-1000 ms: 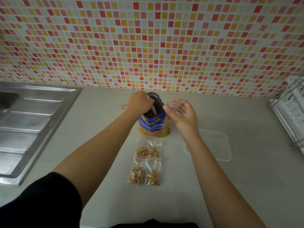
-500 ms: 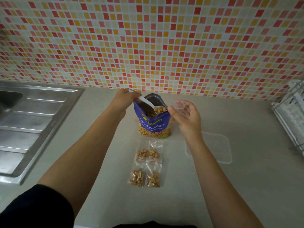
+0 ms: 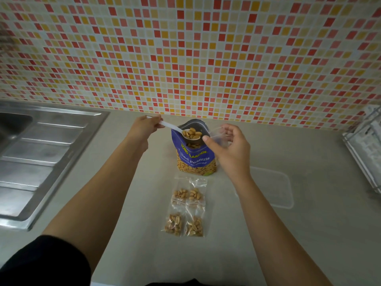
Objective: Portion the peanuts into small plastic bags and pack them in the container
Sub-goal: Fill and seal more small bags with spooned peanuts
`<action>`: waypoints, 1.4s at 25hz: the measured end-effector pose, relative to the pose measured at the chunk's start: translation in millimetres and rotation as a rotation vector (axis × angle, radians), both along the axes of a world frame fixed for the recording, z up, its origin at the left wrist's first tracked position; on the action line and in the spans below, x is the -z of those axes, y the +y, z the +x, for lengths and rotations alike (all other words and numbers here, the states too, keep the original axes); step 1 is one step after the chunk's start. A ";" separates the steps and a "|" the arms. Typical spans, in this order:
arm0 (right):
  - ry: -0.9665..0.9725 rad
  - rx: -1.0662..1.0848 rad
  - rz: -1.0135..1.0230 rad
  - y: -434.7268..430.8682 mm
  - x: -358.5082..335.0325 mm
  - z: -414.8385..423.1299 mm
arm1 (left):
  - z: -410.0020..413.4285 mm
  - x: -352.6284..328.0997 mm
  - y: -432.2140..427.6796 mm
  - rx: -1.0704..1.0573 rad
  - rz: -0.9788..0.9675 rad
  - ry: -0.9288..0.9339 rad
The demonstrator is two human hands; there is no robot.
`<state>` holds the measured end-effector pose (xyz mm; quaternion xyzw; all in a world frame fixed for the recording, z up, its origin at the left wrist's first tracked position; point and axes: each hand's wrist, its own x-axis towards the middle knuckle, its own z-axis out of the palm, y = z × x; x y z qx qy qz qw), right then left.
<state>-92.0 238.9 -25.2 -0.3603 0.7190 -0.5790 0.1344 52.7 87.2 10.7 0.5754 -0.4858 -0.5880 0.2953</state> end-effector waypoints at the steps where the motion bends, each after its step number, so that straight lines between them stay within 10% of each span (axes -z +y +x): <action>1: 0.040 0.003 0.017 -1.7 -0.8 -0.3 | 1.9 -1.3 -1.1 -0.008 0.020 0.009; 15: 0.243 -0.007 0.113 -21.6 -1.9 7.4 | -2.9 -63.6 -4.6 0.152 -0.110 -0.038; 24: 0.134 0.011 0.099 -22.6 -3.0 6.7 | -55.9 -109.8 30.0 0.636 -0.935 -0.497; 28: 0.078 0.035 0.082 -15.2 -4.8 1.6 | -35.7 -121.9 6.9 0.430 -0.831 -0.333; 35: -0.121 0.057 0.046 1.0 -13.7 -6.5 | -30.5 -9.8 4.4 0.624 -0.591 -0.592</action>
